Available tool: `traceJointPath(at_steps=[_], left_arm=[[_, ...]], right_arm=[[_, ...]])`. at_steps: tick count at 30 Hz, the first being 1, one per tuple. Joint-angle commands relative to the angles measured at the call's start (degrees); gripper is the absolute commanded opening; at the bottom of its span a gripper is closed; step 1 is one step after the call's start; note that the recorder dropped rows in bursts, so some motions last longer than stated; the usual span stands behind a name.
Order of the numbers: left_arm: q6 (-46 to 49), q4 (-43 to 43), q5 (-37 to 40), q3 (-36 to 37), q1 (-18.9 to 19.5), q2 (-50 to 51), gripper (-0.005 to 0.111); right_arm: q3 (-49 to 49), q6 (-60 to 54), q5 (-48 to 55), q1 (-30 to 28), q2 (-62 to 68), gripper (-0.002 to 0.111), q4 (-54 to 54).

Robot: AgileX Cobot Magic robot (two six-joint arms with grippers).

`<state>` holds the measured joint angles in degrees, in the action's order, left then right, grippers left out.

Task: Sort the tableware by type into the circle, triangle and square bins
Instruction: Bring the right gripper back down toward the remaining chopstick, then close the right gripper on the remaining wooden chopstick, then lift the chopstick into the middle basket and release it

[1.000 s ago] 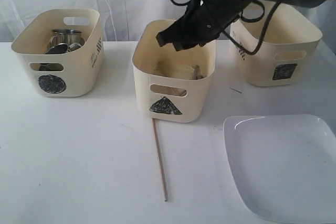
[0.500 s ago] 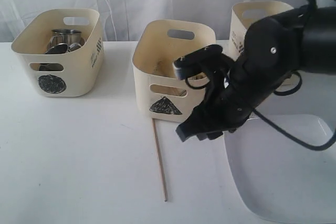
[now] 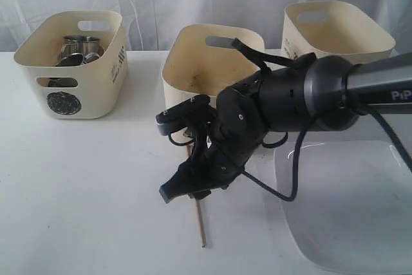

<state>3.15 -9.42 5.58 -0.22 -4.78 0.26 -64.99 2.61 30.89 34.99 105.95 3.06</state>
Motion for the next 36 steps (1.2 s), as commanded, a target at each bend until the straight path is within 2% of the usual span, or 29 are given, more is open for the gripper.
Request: traceJointPath(at_steps=[1,11,15,19,22,31,36], left_arm=[[-0.23,-0.29,-0.01,0.22,0.03,-0.26,0.000],[-0.23,-0.29,-0.01,0.22,0.03,-0.26,0.000],[-0.23,-0.29,-0.01,0.22,0.03,-0.26,0.000],[-0.23,-0.29,-0.01,0.22,0.03,-0.26,0.000],[-0.23,-0.29,-0.01,0.22,0.03,-0.26,0.000],[-0.23,-0.29,-0.01,0.22,0.03,-0.26,0.000],[-0.23,-0.29,-0.01,0.22,0.03,-0.26,0.000]], right_arm=[[-1.81,1.22,-0.14,0.52,1.30,0.045,-0.10],[-4.28,2.68,1.74,0.62,7.63,0.045,-0.10],[-4.48,2.77,3.13,0.62,9.48,0.040,-0.10],[-4.48,2.06,3.02,0.62,9.58,0.024,0.02],[-4.48,-1.39,3.69,0.62,9.58,0.001,0.53],[-4.48,-26.38,11.23,0.62,7.99,0.000,17.70],[-4.27,-28.07,10.13,0.33,4.33,0.000,18.12]])
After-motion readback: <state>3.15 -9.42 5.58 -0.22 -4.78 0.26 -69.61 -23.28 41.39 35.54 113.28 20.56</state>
